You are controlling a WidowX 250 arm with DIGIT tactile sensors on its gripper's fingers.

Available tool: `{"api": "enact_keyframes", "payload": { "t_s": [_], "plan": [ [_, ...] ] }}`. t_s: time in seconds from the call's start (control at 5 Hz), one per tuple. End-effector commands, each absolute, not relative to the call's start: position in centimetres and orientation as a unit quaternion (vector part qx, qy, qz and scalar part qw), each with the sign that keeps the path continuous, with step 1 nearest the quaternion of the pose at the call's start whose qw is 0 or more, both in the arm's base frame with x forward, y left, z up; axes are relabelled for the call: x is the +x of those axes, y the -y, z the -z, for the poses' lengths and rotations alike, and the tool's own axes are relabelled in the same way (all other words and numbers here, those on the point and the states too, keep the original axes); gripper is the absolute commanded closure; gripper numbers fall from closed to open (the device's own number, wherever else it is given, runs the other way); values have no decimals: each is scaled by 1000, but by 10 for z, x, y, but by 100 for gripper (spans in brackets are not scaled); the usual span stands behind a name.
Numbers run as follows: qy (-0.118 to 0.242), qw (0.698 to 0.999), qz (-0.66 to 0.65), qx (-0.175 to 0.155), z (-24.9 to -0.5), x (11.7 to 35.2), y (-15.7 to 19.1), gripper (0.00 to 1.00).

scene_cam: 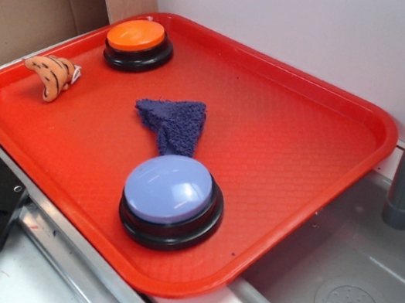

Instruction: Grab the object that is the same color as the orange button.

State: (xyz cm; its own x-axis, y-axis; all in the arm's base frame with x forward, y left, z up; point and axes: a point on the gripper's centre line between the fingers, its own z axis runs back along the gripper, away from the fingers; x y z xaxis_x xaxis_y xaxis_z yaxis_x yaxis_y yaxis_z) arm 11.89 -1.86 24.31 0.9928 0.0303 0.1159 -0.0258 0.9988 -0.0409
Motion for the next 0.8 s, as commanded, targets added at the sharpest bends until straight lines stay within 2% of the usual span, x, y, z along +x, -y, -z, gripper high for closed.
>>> {"api": "enact_keyframes", "payload": {
  "t_s": [0.0, 0.2, 0.4, 0.6],
  "plan": [
    [58, 998, -14, -20, -243, 119, 19, 0],
    [62, 995, -74, -33, -233, 128, -2, 0],
    [70, 988, -133, -33, -220, 137, -23, 0],
    [102, 970, -220, -19, -200, 144, -49, 0]
  ]
}}
